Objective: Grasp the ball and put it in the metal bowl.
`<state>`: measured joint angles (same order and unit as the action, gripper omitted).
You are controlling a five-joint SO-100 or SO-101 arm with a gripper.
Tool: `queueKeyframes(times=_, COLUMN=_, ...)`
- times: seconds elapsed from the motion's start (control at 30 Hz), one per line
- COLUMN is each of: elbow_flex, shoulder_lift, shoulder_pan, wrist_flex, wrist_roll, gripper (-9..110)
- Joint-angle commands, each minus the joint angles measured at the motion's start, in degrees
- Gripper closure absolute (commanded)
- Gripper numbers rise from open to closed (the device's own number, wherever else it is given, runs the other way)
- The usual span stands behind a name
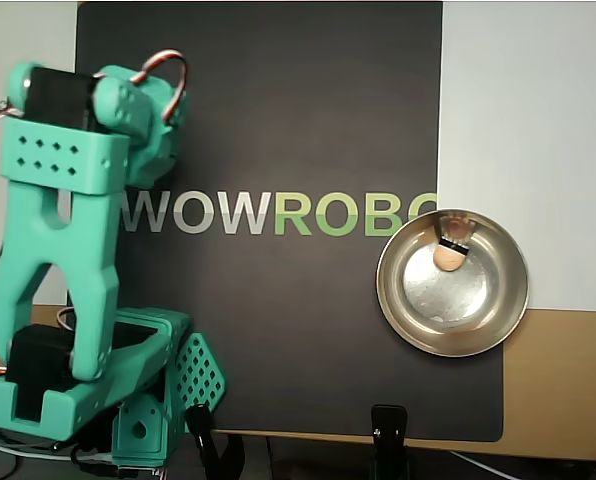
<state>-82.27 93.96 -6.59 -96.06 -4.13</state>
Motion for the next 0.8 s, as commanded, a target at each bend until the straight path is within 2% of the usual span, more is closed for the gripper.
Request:
queueKeyframes(times=0.0, elbow_flex=0.00, shoulder_lift=2.20, shoulder_pan=2.20, wrist_flex=0.44, wrist_roll=-1.58, gripper=102)
queueKeyframes(times=0.3, elbow_flex=-2.02, shoulder_lift=2.99, shoulder_pan=6.15, wrist_flex=4.39, wrist_roll=-5.45, gripper=102)
queueKeyframes(times=0.77, elbow_flex=-36.47, shoulder_lift=25.31, shoulder_pan=5.98, wrist_flex=34.98, wrist_roll=-5.89, gripper=102)
